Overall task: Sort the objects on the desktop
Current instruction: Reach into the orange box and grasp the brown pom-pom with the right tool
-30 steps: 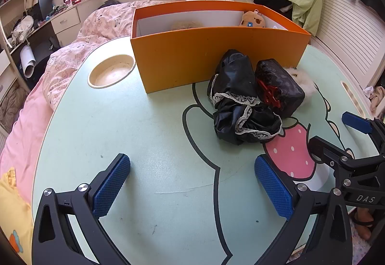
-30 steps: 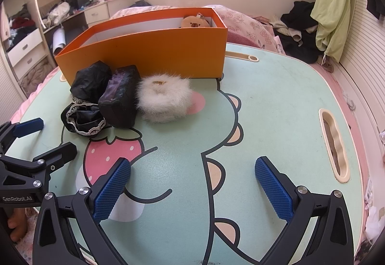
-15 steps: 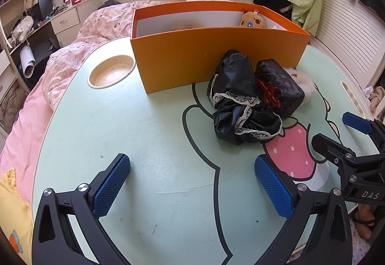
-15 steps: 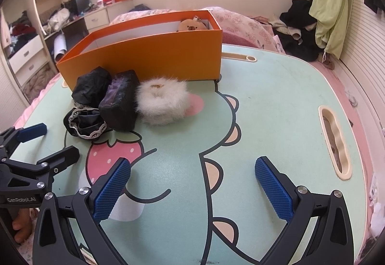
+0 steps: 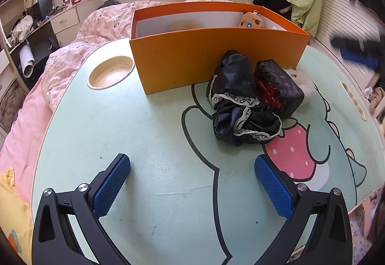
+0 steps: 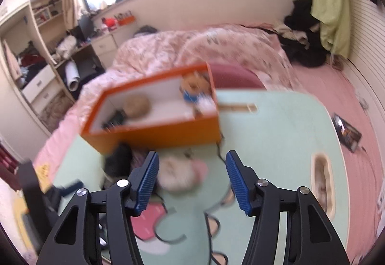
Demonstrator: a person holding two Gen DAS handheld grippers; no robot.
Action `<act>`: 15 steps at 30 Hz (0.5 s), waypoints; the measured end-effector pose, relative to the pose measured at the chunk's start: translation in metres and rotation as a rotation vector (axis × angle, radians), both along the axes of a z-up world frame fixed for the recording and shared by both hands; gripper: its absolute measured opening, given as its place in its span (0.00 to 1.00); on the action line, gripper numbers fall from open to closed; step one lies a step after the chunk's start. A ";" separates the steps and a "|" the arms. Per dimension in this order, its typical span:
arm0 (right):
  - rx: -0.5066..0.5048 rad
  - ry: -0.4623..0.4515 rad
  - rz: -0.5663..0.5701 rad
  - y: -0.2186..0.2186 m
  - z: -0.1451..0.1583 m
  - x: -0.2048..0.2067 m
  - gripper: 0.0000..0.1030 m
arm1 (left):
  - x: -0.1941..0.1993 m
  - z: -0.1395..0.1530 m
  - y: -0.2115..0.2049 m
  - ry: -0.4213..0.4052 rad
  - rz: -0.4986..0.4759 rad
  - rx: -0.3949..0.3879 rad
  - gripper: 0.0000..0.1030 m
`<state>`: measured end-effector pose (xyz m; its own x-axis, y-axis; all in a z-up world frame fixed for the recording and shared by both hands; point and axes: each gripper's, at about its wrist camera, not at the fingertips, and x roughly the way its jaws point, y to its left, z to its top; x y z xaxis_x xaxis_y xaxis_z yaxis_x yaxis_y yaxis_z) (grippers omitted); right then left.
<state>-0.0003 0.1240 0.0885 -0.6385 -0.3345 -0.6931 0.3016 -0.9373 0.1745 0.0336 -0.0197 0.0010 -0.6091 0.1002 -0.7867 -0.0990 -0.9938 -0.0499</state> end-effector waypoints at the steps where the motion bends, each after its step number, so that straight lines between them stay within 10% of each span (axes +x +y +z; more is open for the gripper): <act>1: 0.000 -0.001 0.035 -0.011 0.009 -0.010 0.51 | 0.000 0.000 0.000 0.000 0.000 0.000 1.00; 7: 0.002 -0.170 0.254 -0.104 0.005 -0.090 0.59 | -0.002 0.000 0.000 0.001 -0.006 0.001 1.00; 15: 0.044 -0.364 0.185 -0.163 -0.052 -0.162 0.58 | -0.002 0.000 0.002 0.009 -0.022 0.007 1.00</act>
<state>-0.1628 -0.0394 0.0364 -0.2804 -0.3857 -0.8790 0.3915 -0.8820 0.2622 0.0314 -0.0181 0.0012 -0.6136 0.1196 -0.7805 -0.1217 -0.9910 -0.0562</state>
